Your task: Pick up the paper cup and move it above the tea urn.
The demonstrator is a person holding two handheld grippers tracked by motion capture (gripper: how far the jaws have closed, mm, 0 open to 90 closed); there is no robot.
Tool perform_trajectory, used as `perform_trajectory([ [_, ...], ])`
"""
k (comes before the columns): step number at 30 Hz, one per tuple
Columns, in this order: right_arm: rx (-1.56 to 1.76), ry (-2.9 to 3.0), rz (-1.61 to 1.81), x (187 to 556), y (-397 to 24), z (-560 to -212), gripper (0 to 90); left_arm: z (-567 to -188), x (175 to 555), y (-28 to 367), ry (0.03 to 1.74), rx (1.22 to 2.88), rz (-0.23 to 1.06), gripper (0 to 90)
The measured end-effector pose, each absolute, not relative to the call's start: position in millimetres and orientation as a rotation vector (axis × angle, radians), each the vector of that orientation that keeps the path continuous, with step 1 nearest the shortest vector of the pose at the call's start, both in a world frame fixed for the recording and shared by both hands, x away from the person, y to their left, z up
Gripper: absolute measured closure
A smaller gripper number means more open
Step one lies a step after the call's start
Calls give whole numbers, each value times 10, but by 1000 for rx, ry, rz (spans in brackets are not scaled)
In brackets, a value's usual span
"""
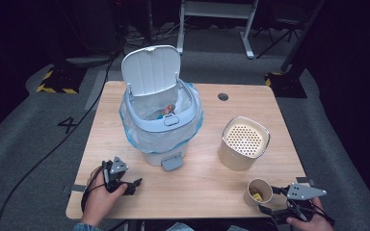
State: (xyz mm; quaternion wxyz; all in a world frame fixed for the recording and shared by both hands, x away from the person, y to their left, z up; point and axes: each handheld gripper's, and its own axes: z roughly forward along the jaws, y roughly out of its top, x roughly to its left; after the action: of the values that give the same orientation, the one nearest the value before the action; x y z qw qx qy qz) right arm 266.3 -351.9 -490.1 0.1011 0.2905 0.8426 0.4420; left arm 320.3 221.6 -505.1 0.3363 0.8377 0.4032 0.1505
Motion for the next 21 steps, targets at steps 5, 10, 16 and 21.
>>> perform_trajectory([
  [5,826,2461,1328,2676,-3413,-4928,194,-5049,3211,2221,1039,2190,391,111],
  [10,820,2454,1341,2698,-3327,-4956,212,-5050,3211,2220,1039,2190,391,111],
  [16,804,2396,1410,2731,-3297,-4982,224,-5050,3211,2220,1039,2191,391,111],
  [21,790,2394,1456,2745,-3289,-5000,279,-5050,3211,2220,1039,2191,391,111],
])
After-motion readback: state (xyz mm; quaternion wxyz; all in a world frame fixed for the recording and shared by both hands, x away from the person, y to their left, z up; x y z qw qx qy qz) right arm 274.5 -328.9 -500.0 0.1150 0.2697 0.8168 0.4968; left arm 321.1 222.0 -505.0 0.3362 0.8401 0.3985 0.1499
